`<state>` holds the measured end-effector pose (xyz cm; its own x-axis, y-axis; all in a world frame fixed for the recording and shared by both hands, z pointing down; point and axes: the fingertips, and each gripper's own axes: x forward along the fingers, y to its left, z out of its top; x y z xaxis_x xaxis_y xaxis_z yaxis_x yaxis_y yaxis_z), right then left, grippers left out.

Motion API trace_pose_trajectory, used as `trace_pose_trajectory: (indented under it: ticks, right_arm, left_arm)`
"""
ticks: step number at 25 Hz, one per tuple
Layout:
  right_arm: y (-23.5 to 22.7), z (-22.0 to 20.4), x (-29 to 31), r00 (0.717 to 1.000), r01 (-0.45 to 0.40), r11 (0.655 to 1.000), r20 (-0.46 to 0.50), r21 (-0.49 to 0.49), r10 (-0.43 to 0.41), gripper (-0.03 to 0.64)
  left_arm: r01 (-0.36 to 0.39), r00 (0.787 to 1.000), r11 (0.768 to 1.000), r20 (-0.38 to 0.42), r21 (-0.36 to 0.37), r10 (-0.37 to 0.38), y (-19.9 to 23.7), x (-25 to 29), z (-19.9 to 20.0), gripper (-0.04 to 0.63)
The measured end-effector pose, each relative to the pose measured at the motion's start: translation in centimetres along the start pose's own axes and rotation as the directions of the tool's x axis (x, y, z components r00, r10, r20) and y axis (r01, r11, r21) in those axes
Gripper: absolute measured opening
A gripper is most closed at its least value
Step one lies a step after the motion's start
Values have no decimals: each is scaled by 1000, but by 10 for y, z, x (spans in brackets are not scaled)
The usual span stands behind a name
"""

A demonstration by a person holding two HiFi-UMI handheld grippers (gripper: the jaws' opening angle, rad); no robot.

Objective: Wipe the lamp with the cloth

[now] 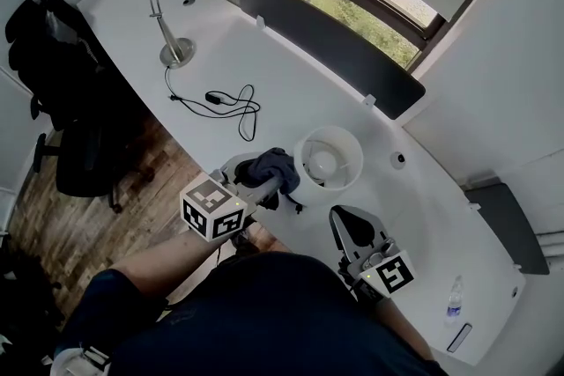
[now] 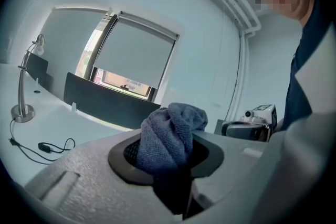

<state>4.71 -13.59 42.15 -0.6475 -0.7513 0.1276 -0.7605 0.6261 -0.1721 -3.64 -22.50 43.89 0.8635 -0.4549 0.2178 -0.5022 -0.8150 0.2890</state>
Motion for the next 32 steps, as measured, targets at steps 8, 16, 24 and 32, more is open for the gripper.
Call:
trace_pose_trajectory:
  ticks: [8, 16, 24, 32]
  right_arm:
    - [0, 8, 2, 999, 26, 1000, 22, -6, -26, 11]
    - [-3, 10, -2, 997, 70, 998, 17, -8, -69, 11]
    - [-5, 1, -9, 992, 122, 992, -3, 8, -122, 11]
    - [-4, -5, -20, 985, 174, 985, -21, 11, -174, 11]
  left_arm:
    - [38, 998, 998, 48, 59, -41, 0, 3, 40, 133]
    - [64, 995, 994, 74, 94, -71, 10, 15, 57, 133]
    - [57, 998, 996, 15, 62, -58, 36, 32, 24, 133]
    - [36, 997, 999, -62, -8, -37, 64, 47, -21, 133]
